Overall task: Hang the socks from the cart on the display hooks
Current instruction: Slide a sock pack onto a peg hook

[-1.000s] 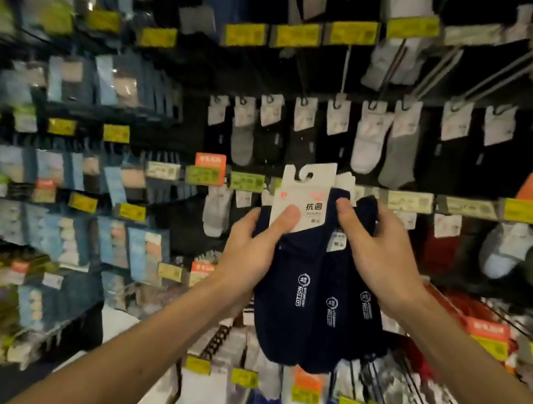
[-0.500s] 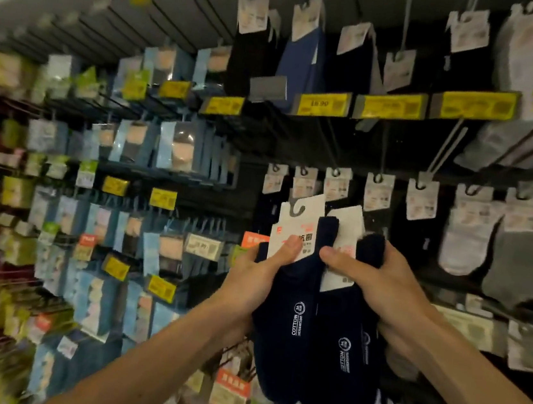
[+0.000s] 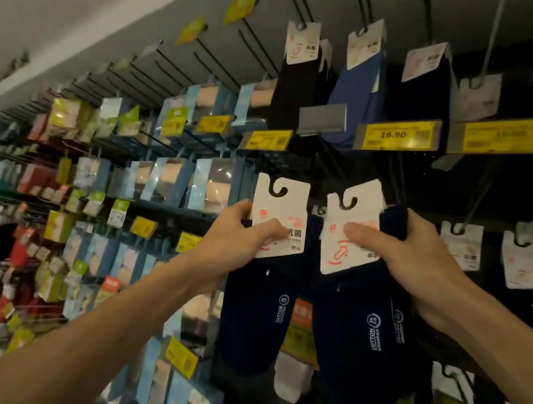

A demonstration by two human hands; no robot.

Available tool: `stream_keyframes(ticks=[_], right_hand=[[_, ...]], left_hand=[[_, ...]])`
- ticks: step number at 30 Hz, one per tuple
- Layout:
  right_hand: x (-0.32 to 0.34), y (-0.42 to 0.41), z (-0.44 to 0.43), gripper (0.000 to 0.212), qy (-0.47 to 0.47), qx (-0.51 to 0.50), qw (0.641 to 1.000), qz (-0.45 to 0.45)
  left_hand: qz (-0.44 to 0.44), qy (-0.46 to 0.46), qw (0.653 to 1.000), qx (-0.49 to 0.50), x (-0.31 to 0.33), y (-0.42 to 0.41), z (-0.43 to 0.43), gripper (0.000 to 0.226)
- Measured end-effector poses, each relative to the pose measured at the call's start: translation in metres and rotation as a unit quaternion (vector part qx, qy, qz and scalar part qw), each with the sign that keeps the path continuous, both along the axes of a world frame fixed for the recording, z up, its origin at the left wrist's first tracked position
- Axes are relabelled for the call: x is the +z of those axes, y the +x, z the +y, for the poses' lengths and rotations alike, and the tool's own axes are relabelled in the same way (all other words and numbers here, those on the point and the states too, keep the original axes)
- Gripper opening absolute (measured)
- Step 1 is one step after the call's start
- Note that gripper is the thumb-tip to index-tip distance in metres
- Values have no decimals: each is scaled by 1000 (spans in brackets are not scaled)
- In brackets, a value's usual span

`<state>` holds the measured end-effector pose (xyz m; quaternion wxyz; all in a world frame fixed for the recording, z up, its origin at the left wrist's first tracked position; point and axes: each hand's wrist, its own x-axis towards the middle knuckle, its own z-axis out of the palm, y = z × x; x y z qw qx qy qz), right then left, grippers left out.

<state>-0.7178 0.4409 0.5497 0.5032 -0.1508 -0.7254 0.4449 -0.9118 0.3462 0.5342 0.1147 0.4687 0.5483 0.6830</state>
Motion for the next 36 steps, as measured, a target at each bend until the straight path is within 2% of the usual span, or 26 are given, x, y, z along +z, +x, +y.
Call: stream_keyframes(ticks=[4, 11, 14, 21, 25, 30, 36], right_hand=[[11, -34, 1, 31, 12, -6, 1000, 17], [22, -85, 7, 29, 23, -52, 998, 35], [24, -99, 8, 30, 22, -68, 996, 45], [23, -113, 7, 29, 43, -75, 995, 54], [25, -115, 9, 26, 60, -70, 995, 49], [30, -114, 14, 28, 74, -60, 995, 30], [32, -114, 21, 36, 87, -46, 995, 20]], left_hand=[[27, 49, 998, 18, 15, -39, 18, 22], [80, 30, 995, -52, 44, -102, 51, 53], [116, 40, 990, -68, 54, -117, 61, 56], [155, 167, 970, -88, 67, -128, 76, 60], [186, 200, 958, -81, 78, -131, 88, 55], [232, 229, 945, -27, 83, -136, 102, 29], [265, 214, 940, -8, 80, -139, 112, 29]])
